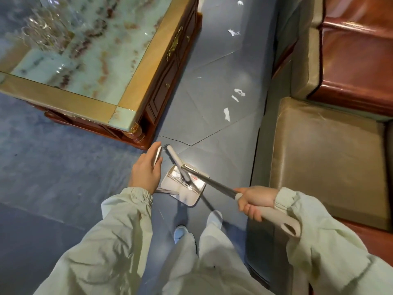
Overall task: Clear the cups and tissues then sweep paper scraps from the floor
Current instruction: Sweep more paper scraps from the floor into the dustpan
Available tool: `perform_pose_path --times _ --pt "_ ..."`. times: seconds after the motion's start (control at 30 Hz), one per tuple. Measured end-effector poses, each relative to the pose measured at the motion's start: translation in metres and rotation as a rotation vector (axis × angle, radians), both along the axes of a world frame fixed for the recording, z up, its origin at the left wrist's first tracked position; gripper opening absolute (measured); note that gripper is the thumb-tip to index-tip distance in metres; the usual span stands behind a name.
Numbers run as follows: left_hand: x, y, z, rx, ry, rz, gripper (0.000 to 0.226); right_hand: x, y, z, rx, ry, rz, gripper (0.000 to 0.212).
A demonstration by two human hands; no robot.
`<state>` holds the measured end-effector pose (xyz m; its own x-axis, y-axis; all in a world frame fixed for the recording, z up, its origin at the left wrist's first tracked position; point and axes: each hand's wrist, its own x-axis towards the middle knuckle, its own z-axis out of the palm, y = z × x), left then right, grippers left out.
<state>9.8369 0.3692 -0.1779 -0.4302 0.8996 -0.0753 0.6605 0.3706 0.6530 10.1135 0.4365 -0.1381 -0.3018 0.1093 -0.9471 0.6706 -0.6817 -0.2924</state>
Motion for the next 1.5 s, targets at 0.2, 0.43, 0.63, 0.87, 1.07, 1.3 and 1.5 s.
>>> perform_pose_path --times 0.2,0.43,0.63,0.87,1.07,1.3,1.5 --pt "-0.008 -0.022 0.002 0.025 0.01 0.068 0.044 -0.034 0.003 0.012 0.05 -0.102 -0.151 0.064" --pt "-0.05 -0.074 0.003 0.011 0.054 0.216 0.042 -0.088 0.013 -0.03 0.223 -0.137 -0.092 0.059" --pt "-0.094 -0.081 0.001 0.019 0.002 0.316 0.04 -0.142 -0.005 -0.057 0.446 -0.209 0.297 0.053" --pt "-0.12 -0.06 -0.002 0.036 0.008 0.322 0.041 -0.165 -0.047 -0.036 0.244 -0.067 0.375 0.051" --pt "-0.116 -0.057 -0.002 0.067 -0.02 0.282 0.04 -0.138 -0.031 -0.01 0.038 -0.105 0.298 0.061" --pt "-0.091 -0.035 0.004 0.118 -0.08 0.199 0.039 -0.096 -0.036 0.017 0.164 -0.078 0.062 0.056" --pt "-0.073 0.017 0.022 0.167 -0.082 0.127 0.04 -0.068 0.024 0.03 0.22 -0.102 -0.207 0.058"
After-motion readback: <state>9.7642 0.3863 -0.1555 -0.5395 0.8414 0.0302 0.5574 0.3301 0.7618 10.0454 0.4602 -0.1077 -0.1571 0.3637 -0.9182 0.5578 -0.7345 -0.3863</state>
